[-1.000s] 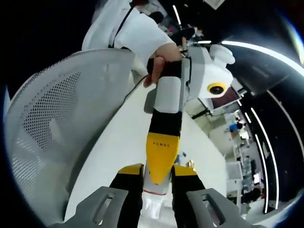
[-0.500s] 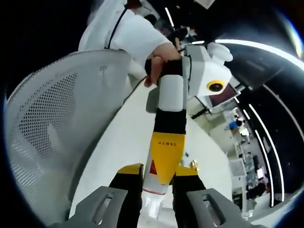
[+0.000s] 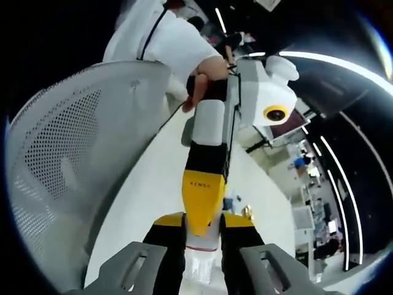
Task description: Arrange the skincare products in the storage area until every visible bottle or jar stands upright without overlapping.
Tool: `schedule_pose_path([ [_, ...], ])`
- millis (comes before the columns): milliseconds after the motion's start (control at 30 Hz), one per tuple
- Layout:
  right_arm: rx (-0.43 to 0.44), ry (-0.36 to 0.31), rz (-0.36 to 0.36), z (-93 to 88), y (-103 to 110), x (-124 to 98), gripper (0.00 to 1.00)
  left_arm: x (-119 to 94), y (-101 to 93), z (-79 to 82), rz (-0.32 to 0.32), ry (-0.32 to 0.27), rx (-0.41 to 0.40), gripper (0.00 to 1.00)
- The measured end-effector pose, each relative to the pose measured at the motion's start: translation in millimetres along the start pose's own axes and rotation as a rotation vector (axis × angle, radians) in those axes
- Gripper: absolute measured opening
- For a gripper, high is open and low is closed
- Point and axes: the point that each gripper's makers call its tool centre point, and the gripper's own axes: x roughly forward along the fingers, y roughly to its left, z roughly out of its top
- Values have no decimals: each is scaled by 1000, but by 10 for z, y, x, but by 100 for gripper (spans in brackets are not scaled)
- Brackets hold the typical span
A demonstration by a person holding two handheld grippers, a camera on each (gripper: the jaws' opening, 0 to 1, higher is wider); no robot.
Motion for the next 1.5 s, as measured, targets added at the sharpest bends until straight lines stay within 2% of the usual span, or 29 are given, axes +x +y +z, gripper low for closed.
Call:
schedule_pose_path([
  [133, -100, 51, 30, -81, 62, -5, 13, -15, 22, -59, 7, 30, 24, 21],
  [200, -100, 40, 37, -60, 75, 1, 13, -8, 2, -107, -6, 56, 22, 21],
  [367, -178, 67, 65, -65, 111, 26, 13, 17, 14, -157, 2, 91, 37, 21],
  [467, -214, 64, 95, -60, 145, 38, 13, 24, 30, -185, 0, 131, 53, 23],
  [700, -338, 91, 146, -90, 194, 92, 13, 67, 59, -204, -10, 202, 94, 20],
  [1033, -385, 90, 145, -85, 160, 113, 13, 39, 188, -164, -24, 243, 93, 23],
  [1233, -425, 90, 146, -86, 163, 124, 13, 41, 141, -213, -36, 276, 108, 24],
  [1367, -453, 97, 148, -104, 164, 125, 13, 34, 141, -300, -35, 327, 121, 26],
  [1500, -477, 103, 153, -115, 167, 158, 13, 61, 111, -353, -42, 350, 117, 20],
])
